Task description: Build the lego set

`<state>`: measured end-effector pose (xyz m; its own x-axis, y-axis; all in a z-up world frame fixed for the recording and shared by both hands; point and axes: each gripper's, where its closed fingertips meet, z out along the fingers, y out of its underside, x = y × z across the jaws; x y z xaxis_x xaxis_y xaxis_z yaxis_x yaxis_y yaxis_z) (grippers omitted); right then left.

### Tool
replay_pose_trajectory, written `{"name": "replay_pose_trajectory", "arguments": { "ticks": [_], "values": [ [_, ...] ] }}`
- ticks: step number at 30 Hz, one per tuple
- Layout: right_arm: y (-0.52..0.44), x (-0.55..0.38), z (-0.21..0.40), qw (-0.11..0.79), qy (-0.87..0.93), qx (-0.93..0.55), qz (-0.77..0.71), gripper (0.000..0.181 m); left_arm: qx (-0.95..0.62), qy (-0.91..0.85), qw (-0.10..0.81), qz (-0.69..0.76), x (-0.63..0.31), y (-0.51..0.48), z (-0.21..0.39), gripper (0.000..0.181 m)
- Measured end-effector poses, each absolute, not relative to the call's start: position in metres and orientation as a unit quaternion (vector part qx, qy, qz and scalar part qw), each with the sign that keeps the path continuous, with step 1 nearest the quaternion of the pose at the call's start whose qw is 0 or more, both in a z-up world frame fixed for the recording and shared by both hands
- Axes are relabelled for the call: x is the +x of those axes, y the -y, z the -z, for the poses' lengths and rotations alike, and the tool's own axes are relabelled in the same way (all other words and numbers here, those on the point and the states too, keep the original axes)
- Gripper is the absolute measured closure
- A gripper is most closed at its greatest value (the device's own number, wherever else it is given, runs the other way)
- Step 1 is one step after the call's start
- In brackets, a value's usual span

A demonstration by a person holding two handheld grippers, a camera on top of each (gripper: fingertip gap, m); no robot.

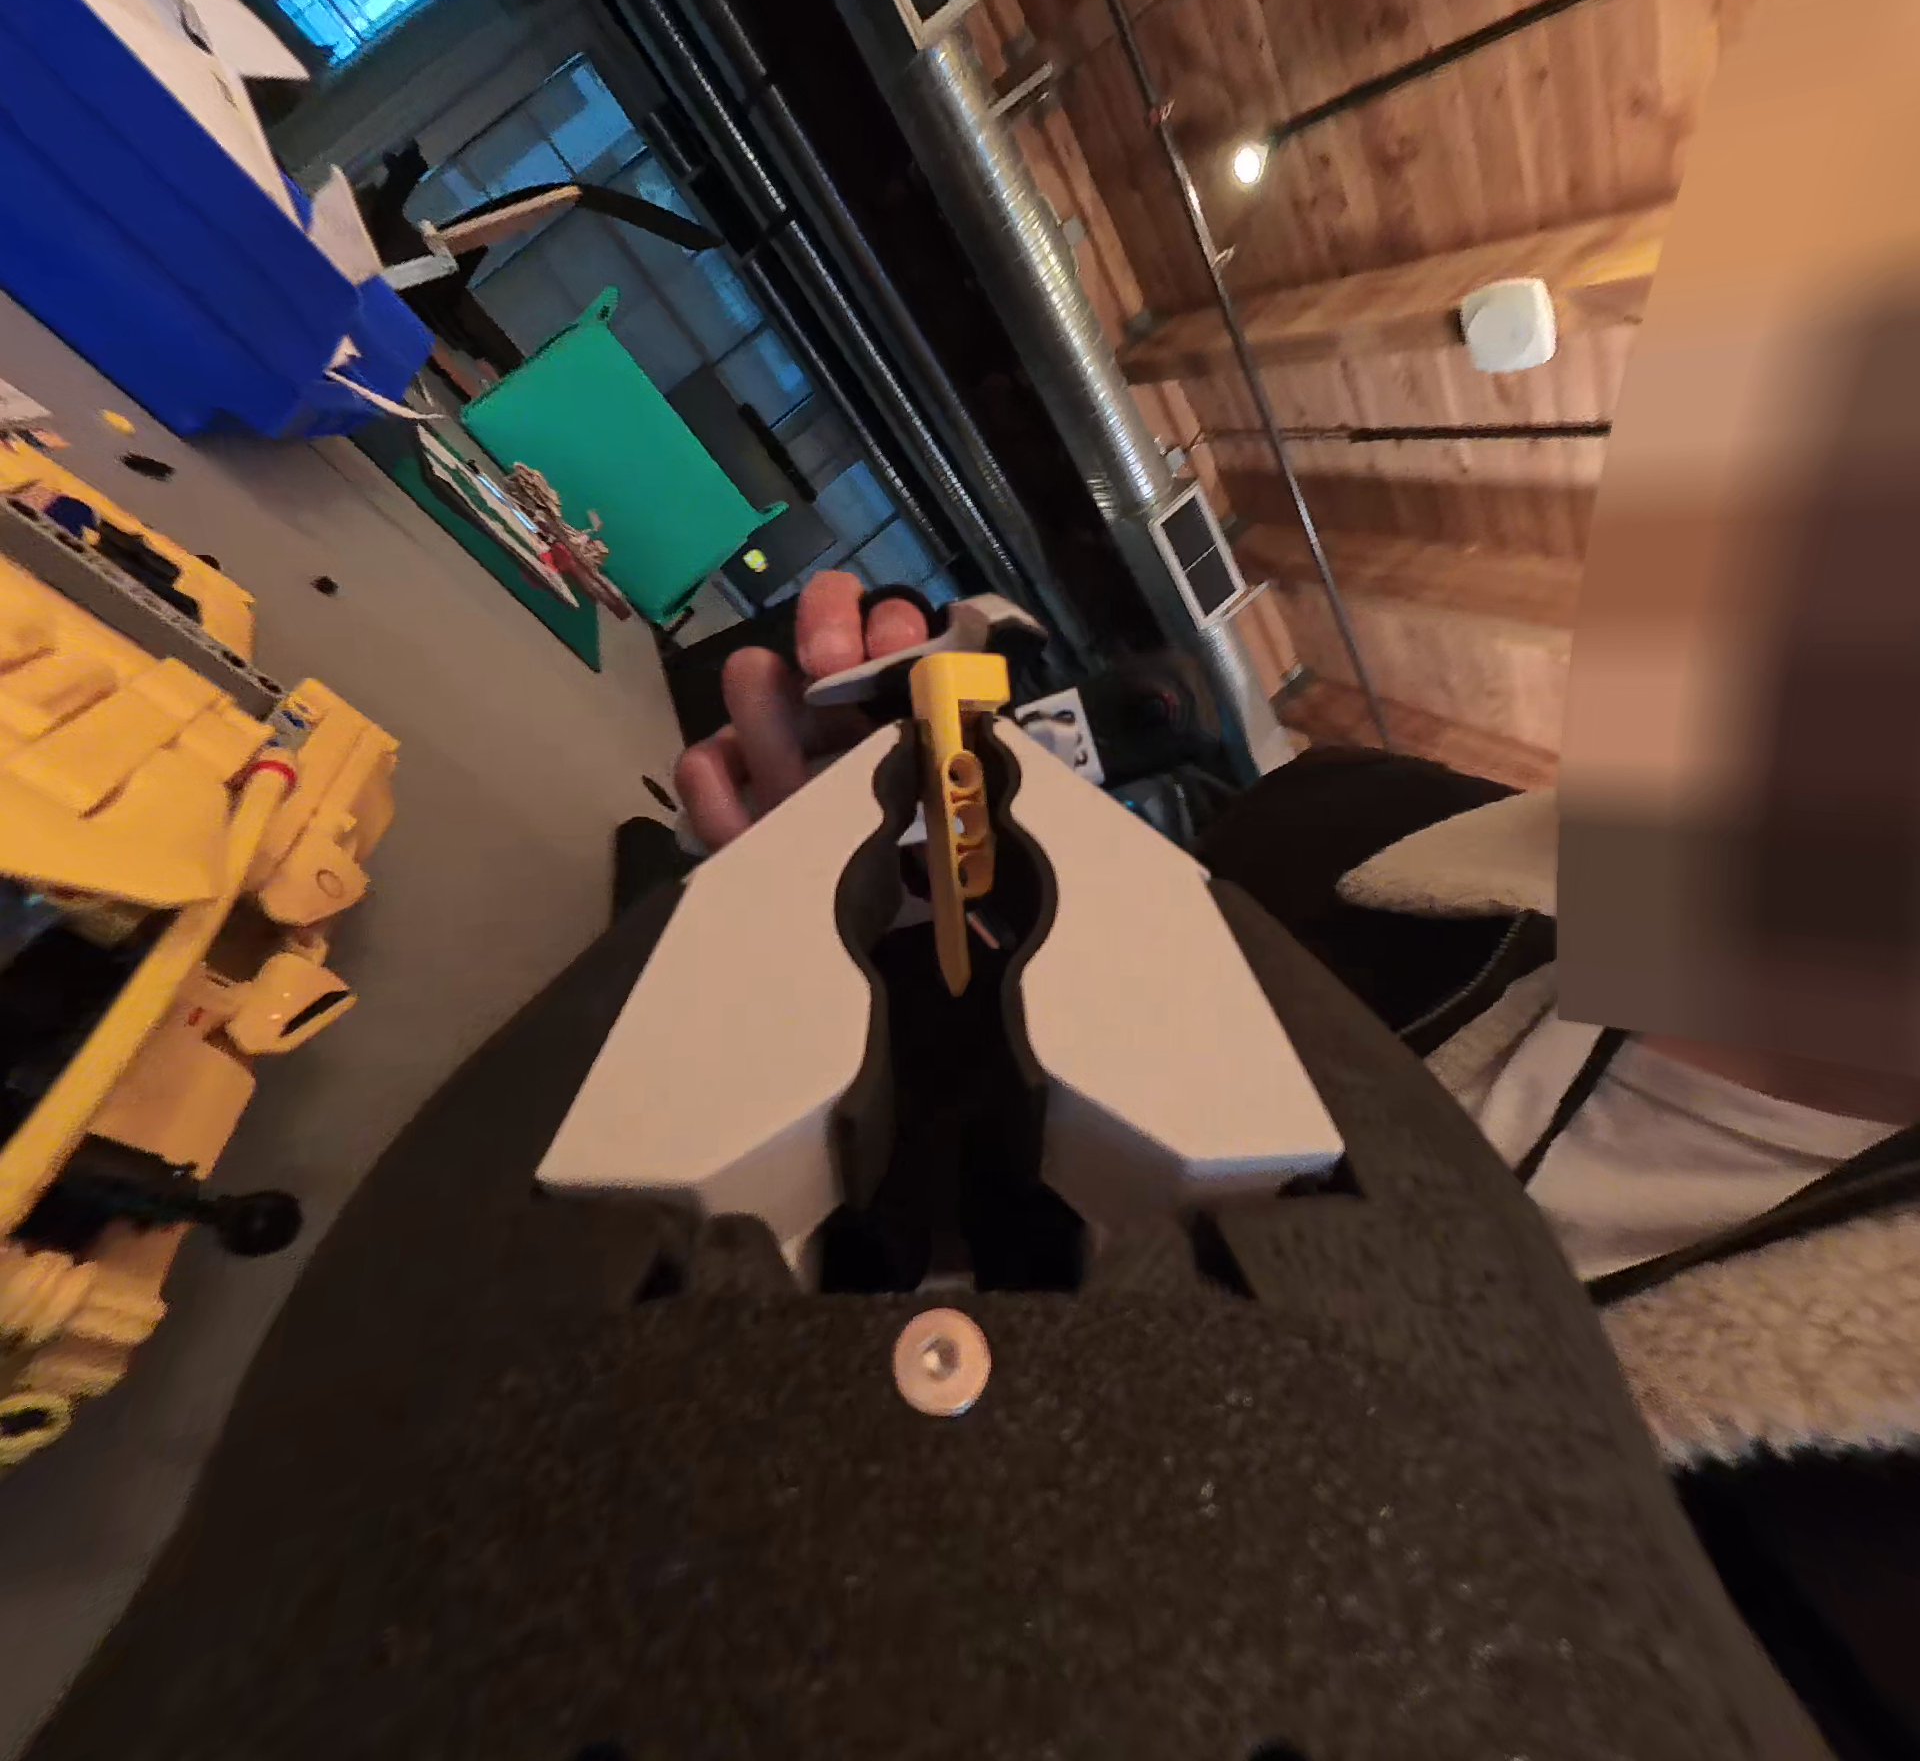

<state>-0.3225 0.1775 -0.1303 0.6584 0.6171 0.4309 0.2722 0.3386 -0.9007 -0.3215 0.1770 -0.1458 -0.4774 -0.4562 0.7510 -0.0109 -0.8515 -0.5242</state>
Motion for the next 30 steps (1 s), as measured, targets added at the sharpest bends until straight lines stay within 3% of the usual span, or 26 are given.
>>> {"name": "replay_pose_trajectory", "arguments": {
  "ticks": [3,21,23,30],
  "values": [
    [-0.181,-0.328,0.143,0.695,0.410,-0.578,-0.123,0.155,-0.481,-0.229,0.115,0.839,-0.322,-0.174,0.143,0.171],
    [-0.184,-0.330,0.148,0.697,0.408,-0.579,-0.110,0.162,-0.486,-0.225,0.112,0.837,-0.320,-0.174,0.145,0.171],
    [-0.186,-0.329,0.150,0.694,0.383,-0.594,-0.135,0.162,-0.502,-0.239,0.140,0.819,-0.319,-0.176,0.147,0.171],
    [-0.216,-0.255,0.164,0.652,0.208,-0.685,-0.251,0.153,-0.606,-0.290,0.386,0.632,-0.330,-0.224,0.165,0.171]
  ]
}}
